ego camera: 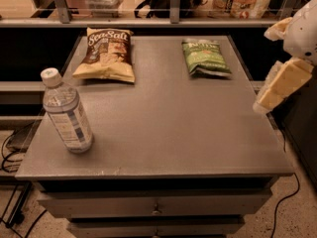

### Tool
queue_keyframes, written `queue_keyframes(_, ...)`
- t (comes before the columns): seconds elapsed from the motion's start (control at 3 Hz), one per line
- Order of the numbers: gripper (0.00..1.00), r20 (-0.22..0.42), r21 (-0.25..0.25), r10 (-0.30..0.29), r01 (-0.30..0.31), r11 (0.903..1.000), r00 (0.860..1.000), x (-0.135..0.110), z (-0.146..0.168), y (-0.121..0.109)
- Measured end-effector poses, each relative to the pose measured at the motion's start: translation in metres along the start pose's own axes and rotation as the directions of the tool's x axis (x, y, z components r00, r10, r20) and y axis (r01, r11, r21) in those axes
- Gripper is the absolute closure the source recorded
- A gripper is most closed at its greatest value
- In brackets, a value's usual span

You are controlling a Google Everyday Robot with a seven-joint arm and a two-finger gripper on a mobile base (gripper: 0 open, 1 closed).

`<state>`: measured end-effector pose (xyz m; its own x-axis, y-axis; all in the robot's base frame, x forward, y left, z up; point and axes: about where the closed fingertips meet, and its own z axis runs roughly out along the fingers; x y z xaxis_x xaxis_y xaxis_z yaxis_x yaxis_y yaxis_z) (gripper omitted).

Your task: Move green jalapeno chip bag near blue plastic bottle

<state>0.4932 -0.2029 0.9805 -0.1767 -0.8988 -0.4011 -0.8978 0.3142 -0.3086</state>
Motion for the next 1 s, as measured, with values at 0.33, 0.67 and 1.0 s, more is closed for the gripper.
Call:
queue_keyframes(0.33,0.00,0.051,-0.010,0.014,-0.014,0.9999,0.999,-0.0040,0.0161,-0.0294)
queue_keyframes(0.67,0.00,0.057,-0.006,0.016,-0.015,0.9999,0.998,-0.0045,0.0166,-0.0333)
queue_keyframes(1.0,0.00,0.073,-0.001,0.039,-0.039,0.9992,0.997,-0.0055,0.0226,-0.0358)
